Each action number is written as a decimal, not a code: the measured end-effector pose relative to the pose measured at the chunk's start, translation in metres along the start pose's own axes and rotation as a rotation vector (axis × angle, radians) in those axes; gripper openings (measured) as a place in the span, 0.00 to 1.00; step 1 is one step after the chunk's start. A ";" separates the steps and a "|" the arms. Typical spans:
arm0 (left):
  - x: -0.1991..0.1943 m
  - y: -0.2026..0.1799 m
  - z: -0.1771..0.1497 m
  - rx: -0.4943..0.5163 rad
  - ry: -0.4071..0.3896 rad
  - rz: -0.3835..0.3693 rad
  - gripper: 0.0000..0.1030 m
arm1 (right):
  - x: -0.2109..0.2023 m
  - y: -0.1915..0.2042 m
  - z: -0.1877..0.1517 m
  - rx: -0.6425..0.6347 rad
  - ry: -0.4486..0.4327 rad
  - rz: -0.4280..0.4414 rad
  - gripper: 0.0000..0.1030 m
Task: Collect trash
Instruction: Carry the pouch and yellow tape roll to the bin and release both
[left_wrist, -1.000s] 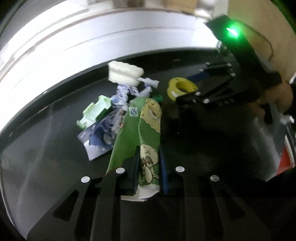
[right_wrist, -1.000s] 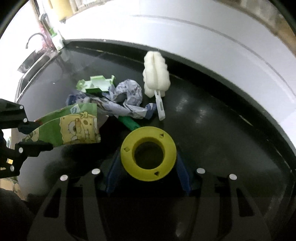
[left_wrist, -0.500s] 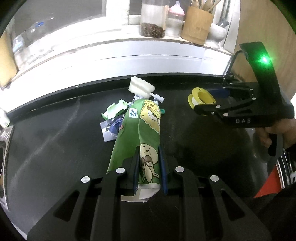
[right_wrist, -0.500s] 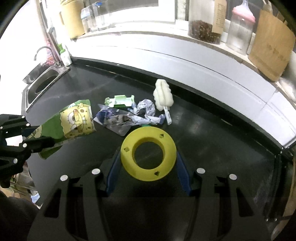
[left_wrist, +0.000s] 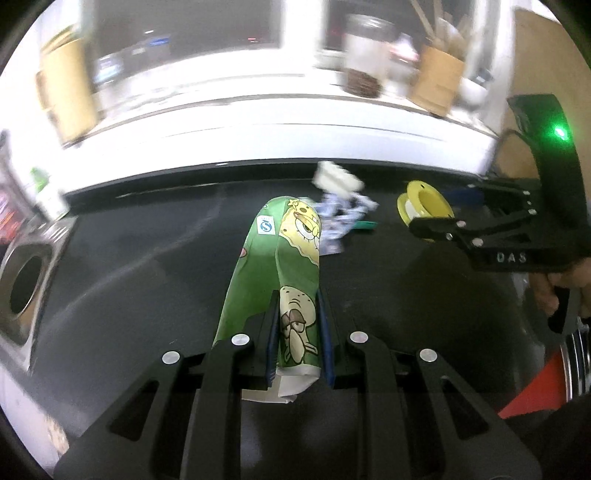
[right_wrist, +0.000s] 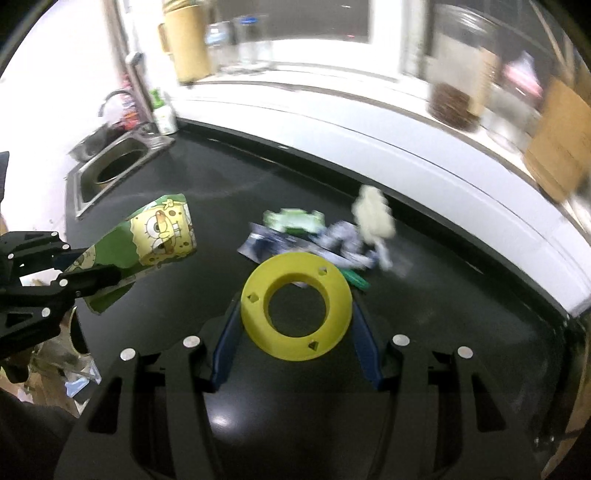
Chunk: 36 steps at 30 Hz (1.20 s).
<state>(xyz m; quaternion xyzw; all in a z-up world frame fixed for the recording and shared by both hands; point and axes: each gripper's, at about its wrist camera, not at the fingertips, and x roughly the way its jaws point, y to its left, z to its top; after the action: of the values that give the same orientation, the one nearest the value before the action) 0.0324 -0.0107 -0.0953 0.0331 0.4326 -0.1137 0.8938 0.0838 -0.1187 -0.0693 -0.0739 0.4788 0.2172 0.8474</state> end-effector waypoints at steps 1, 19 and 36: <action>-0.006 0.008 -0.003 -0.022 0.000 0.021 0.18 | 0.003 0.015 0.006 -0.025 -0.002 0.020 0.53; -0.160 0.244 -0.185 -0.622 0.045 0.506 0.18 | 0.072 0.391 0.077 -0.526 0.082 0.497 0.53; -0.170 0.363 -0.394 -0.970 0.183 0.582 0.18 | 0.184 0.639 0.022 -0.645 0.398 0.646 0.53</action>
<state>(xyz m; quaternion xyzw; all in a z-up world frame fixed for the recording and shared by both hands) -0.2876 0.4338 -0.2221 -0.2535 0.4838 0.3517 0.7602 -0.0969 0.5150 -0.1599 -0.2201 0.5379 0.5876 0.5629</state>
